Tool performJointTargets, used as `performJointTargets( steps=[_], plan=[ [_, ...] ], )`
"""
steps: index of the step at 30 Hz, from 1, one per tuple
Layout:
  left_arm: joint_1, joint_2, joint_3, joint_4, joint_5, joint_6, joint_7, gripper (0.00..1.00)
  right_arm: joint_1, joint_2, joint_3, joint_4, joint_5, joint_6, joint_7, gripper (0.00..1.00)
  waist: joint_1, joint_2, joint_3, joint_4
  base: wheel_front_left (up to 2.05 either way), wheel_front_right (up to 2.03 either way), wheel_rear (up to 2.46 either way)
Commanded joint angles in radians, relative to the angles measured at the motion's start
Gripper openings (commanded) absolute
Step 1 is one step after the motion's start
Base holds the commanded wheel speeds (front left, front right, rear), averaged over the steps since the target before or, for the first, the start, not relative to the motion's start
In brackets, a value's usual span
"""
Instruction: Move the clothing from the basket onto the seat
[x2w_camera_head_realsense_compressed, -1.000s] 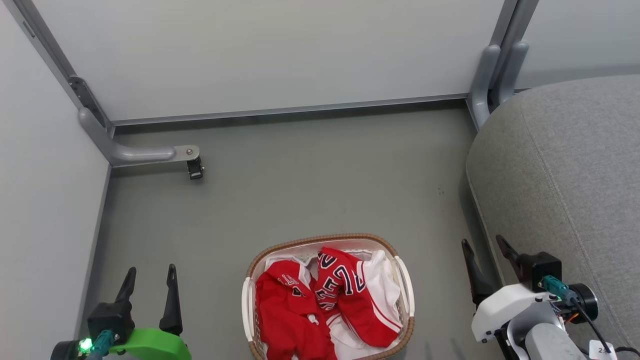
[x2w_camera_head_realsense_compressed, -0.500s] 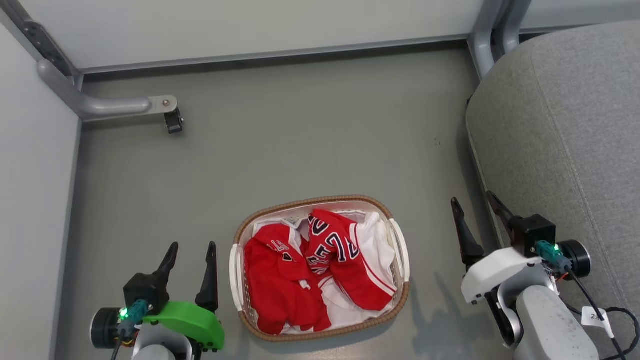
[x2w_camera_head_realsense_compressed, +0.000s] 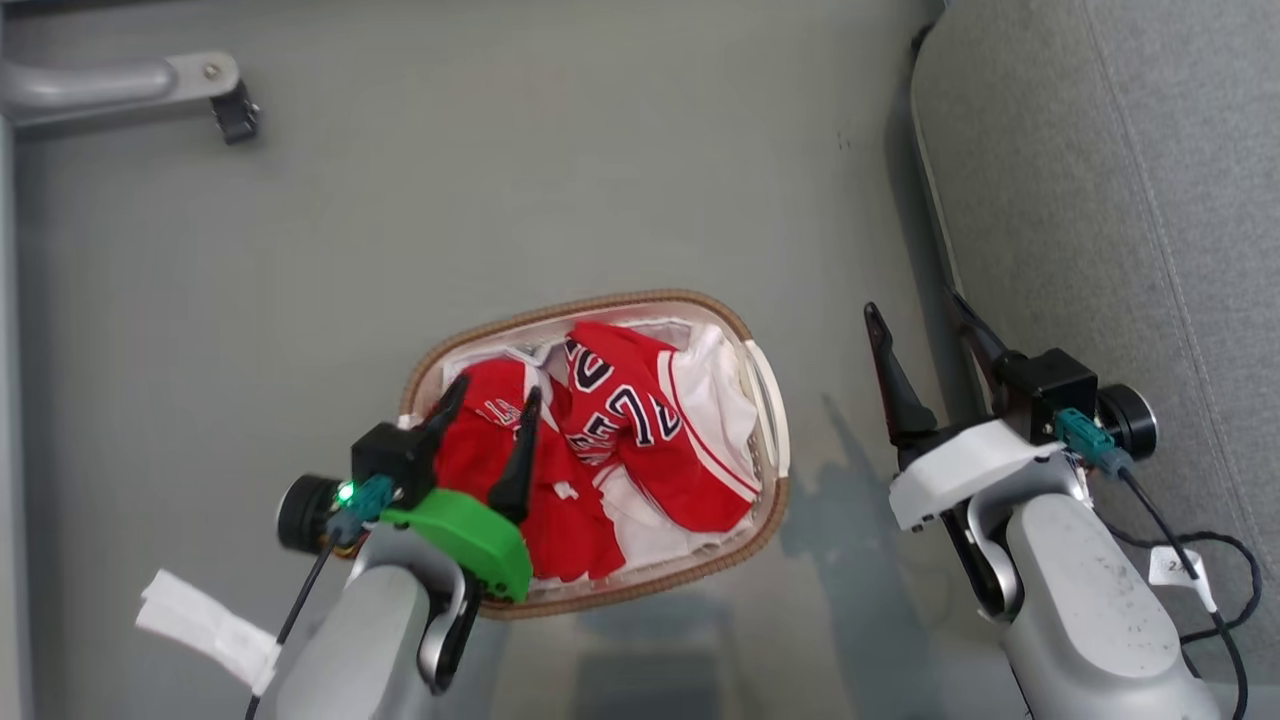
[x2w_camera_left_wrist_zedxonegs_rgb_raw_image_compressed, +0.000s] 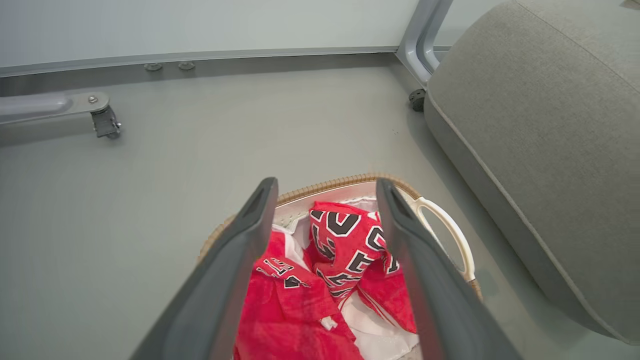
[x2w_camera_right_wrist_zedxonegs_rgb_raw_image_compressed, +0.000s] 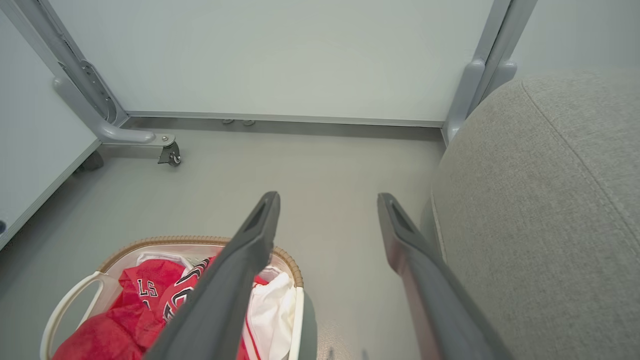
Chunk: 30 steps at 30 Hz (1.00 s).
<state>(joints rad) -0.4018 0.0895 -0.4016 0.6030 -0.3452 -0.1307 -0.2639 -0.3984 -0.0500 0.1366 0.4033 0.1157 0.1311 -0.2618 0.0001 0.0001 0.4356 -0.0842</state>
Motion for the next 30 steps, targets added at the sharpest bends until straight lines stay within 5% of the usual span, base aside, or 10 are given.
performJointTargets(
  steps=[1,16,30],
  plan=[
    [-0.034,0.012,-0.017,0.014,-0.017,0.0,-0.001,1.0,-0.016,-0.003,0.007,-0.009,0.007,-0.001,-0.005,1.0,-0.0001,-0.0001,0.089,-0.057,0.0,0.0,0.0],
    [-0.325,-0.007,-0.203,0.329,-0.211,0.0,-0.001,1.0,-0.067,-0.003,0.087,-0.075,0.049,-0.001,-0.005,1.0,-0.0001,-0.0001,0.241,-0.133,0.0,0.0,0.0],
    [-0.476,-0.036,-0.298,0.548,-0.353,0.0,0.121,1.0,-0.082,-0.003,0.123,-0.083,0.079,-0.001,-0.005,1.0,-0.0001,-0.0001,0.308,-0.149,0.0,0.0,0.0]
  ],
)
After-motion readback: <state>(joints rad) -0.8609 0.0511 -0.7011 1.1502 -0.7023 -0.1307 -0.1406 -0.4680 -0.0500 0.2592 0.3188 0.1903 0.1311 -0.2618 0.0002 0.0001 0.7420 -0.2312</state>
